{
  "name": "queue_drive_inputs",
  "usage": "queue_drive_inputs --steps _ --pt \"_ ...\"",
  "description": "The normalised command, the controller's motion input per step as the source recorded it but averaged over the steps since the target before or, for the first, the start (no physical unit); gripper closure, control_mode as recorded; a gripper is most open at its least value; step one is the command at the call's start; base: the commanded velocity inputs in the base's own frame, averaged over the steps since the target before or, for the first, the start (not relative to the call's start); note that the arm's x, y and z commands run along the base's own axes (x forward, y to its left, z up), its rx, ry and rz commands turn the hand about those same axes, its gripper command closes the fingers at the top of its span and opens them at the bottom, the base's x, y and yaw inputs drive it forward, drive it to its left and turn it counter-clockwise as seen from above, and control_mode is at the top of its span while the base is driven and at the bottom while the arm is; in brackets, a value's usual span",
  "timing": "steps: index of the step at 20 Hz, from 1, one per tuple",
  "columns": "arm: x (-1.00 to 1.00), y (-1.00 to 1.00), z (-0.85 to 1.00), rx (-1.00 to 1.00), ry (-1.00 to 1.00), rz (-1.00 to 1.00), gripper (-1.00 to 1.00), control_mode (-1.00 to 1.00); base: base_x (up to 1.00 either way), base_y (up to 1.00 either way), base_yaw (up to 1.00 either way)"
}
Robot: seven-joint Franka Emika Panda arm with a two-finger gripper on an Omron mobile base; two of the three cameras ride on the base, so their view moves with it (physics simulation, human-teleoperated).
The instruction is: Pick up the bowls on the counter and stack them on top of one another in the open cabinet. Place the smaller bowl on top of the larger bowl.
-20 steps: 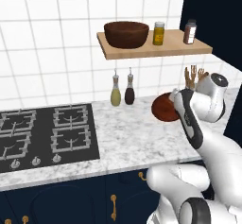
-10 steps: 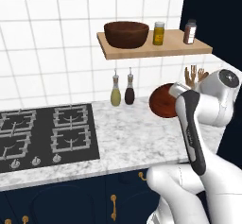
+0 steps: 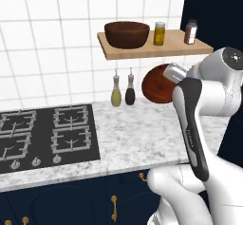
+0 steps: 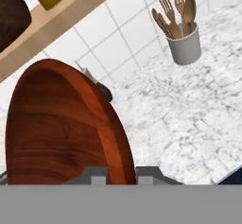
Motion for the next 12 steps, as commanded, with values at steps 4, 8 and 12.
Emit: queue_drive_inputs --steps 4,8,12 --pt "-0.30 0.38 0.84 0.00 -0.09 0.00 1.00 -1.00 0.00 0.00 0.00" --pt "-0.08 0.34 0.87 0.00 -0.11 0.00 1.00 -1.00 0.00 0.00 0.00" --pt "0.00 0.30 0.86 0.00 -0.08 0.00 1.00 -1.00 0.00 0.00 0.00"
